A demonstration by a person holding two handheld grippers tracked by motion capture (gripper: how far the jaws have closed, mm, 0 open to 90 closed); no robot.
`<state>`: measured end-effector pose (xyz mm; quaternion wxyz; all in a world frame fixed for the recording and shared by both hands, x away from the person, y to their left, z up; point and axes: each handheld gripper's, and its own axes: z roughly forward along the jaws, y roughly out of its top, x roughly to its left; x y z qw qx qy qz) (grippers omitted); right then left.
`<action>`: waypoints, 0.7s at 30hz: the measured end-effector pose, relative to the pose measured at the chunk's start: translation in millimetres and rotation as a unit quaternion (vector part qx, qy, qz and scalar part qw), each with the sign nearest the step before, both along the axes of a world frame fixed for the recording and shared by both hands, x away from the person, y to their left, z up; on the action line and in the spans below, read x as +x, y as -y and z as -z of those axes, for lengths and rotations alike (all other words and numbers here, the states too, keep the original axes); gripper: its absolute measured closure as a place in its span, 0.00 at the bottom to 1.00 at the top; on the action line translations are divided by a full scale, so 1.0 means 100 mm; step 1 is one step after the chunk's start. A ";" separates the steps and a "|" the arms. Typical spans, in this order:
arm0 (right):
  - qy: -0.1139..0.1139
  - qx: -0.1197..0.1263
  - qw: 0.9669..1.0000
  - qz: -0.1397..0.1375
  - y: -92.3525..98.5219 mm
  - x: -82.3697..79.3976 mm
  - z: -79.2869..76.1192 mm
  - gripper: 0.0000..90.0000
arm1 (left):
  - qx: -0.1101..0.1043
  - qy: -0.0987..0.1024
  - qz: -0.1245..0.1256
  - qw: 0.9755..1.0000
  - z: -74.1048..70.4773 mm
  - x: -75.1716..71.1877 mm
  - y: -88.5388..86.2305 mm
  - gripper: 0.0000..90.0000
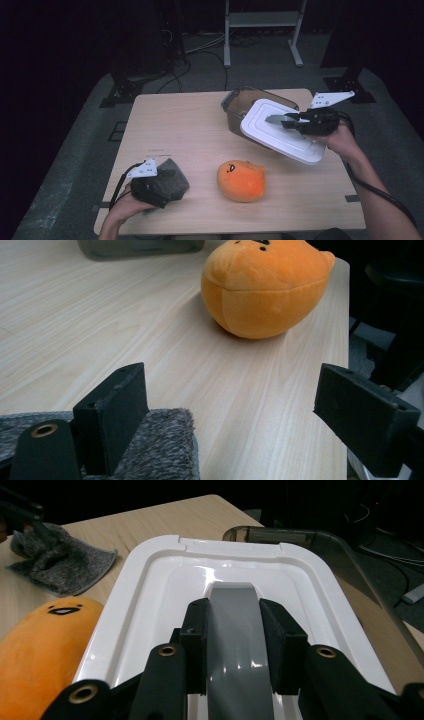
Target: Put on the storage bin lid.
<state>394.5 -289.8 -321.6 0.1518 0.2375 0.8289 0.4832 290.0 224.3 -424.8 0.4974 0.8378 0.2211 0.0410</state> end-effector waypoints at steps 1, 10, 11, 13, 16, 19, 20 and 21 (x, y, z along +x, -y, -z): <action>0.001 0.001 1.000 0.001 0.02 -0.03 0.01 0.73 | 0.001 0.000 0.001 1.000 0.00 0.00 0.00 0.14; 0.002 0.002 1.000 0.000 0.15 -0.25 0.07 0.73 | 0.003 -0.002 -0.003 1.000 0.01 -0.01 0.00 0.14; 0.005 0.002 1.000 -0.003 0.16 -0.27 0.07 0.73 | 0.003 -0.003 -0.003 1.000 0.01 0.00 0.00 0.14; 0.005 0.003 1.000 -0.003 0.19 -0.32 0.07 0.73 | 0.004 -0.004 -0.002 1.000 0.02 0.00 0.00 0.13; 0.005 0.004 1.000 -0.003 0.22 -0.39 0.08 0.73 | 0.004 -0.004 -0.003 1.000 0.02 0.00 -0.01 0.13; 0.009 0.005 1.000 -0.003 0.26 -0.44 0.09 0.73 | 0.004 -0.004 -0.003 1.000 0.02 -0.01 -0.01 0.13; 0.008 0.005 1.000 -0.001 0.27 -0.45 0.09 0.73 | 0.004 -0.004 -0.003 1.000 0.02 -0.01 -0.01 0.13; 0.009 0.005 1.000 -0.001 0.27 -0.46 0.09 0.73 | 0.004 -0.004 -0.002 1.000 0.02 -0.01 0.00 0.13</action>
